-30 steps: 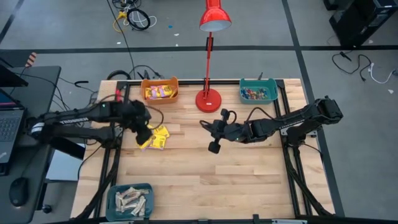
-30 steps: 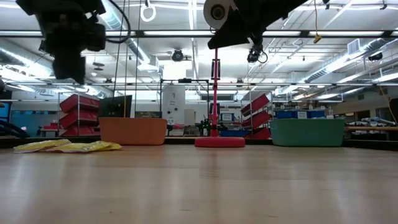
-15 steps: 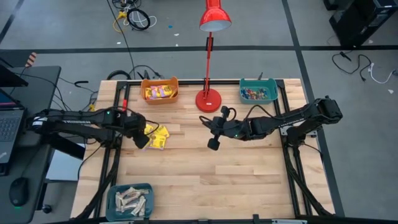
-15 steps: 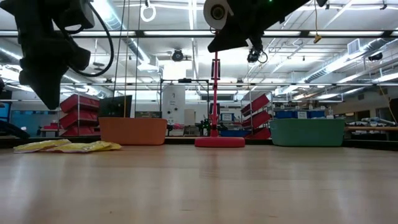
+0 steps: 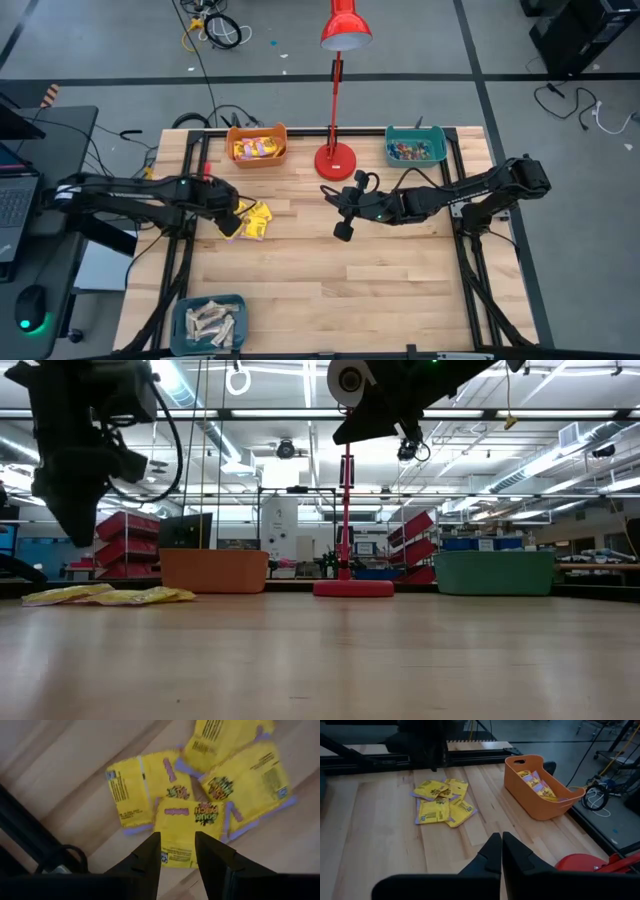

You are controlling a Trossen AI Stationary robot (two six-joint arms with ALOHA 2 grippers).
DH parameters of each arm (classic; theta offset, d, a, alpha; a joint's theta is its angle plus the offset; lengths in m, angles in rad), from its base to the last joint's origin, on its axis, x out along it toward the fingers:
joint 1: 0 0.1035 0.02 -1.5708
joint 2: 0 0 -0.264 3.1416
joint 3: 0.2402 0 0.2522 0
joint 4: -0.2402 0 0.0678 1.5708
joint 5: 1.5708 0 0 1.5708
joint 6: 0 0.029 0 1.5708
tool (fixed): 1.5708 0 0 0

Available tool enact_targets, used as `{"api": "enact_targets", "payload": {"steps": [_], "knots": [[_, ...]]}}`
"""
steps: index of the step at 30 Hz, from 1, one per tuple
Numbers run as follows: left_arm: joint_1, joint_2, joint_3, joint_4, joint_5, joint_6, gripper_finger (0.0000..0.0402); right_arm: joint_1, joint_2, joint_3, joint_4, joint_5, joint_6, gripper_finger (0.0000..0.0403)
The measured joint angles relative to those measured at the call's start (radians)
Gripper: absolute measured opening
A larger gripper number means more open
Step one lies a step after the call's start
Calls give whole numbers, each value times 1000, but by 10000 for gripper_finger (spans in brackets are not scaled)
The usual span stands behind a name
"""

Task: Sort candy
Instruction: Put the yellow candy into the orange bin

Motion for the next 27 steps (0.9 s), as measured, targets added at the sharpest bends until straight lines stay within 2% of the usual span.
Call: {"api": "enact_targets", "payload": {"steps": [16, 27], "knots": [[0, 40, -153, 118, 34, -24, 170, -1, 0, 0, 0, 0, 0, 5], [0, 40, -236, 208, 33, -47, 178, -1, 0, 0, 5, 0, 1, 1]]}}
